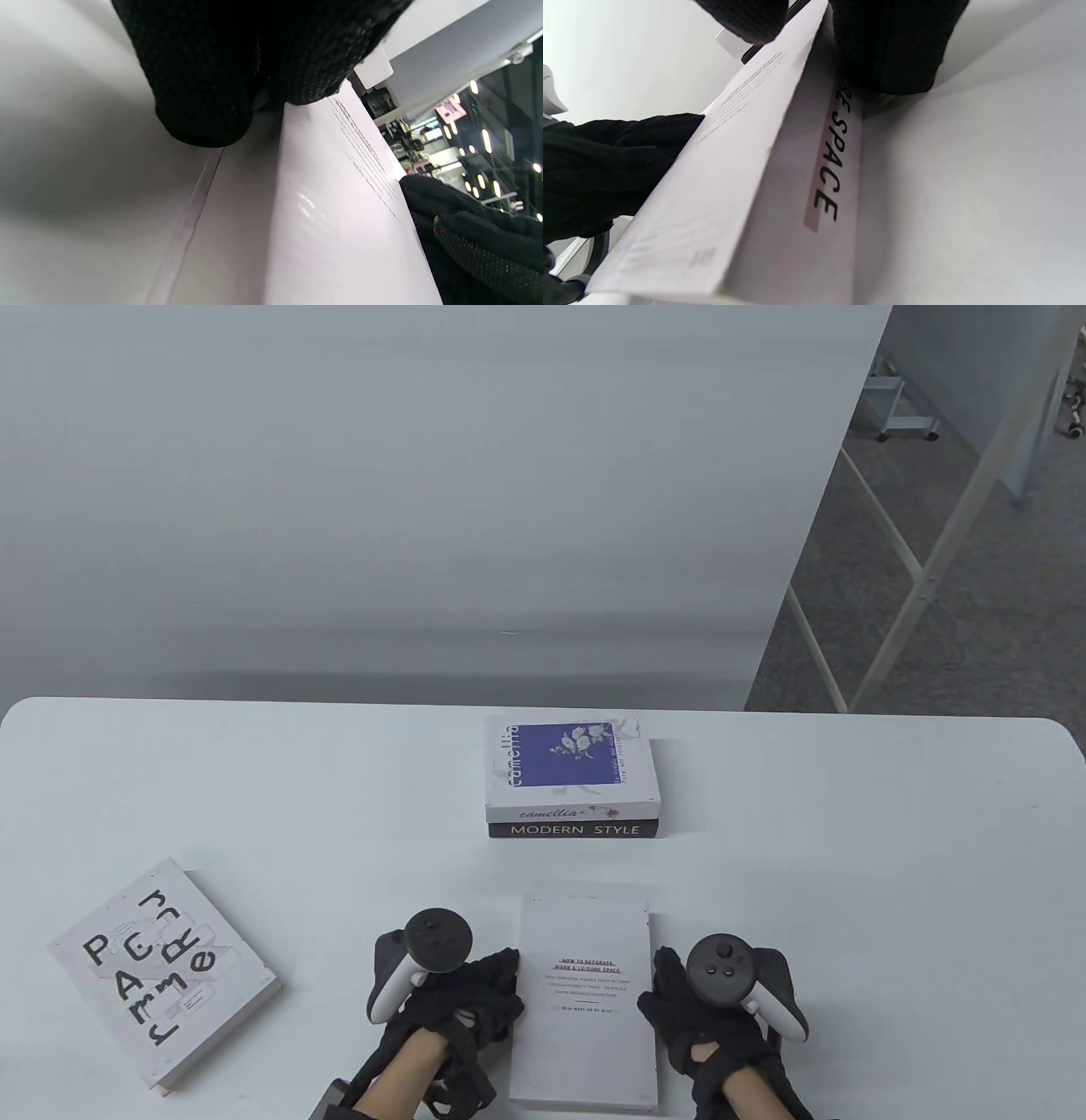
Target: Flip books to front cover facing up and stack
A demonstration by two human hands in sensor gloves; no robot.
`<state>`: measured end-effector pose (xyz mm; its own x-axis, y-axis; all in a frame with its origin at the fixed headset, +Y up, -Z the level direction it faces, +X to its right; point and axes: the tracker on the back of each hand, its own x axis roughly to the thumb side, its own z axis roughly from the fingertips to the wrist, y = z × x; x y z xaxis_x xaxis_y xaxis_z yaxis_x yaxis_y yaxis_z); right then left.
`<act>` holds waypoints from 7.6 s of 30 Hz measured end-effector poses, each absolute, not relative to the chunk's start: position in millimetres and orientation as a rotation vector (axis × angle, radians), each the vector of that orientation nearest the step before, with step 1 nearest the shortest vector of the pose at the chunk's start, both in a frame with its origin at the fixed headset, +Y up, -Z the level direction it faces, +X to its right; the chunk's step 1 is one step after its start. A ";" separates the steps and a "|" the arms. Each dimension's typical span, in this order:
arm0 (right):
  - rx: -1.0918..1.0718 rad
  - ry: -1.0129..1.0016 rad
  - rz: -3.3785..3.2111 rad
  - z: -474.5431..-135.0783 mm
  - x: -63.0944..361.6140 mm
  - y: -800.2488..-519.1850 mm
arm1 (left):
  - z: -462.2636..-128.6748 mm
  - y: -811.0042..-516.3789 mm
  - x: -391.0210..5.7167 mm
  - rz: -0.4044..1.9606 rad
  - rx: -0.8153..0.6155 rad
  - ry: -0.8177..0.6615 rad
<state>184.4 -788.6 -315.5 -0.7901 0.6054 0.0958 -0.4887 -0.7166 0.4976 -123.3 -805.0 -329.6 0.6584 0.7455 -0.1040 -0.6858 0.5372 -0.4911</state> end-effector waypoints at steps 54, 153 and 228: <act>0.083 -0.173 2.088 -291.9 216.4 -741.9 | -311.0 -640.6 -176.2 -0.099 0.065 -0.401; 0.426 -0.019 2.920 -303.5 205.7 -687.6 | -337.7 -733.4 -204.7 0.068 -0.028 -0.258; 0.593 0.129 2.881 -306.4 185.4 -718.7 | -335.4 -748.8 -47.0 -0.122 -0.383 -0.537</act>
<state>185.4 -718.7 -306.4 -0.9003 0.2094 0.3816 -0.1743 -0.9768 0.1246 -47.0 -748.8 -335.4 0.8541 -0.0142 0.5199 0.2124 0.9220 -0.3238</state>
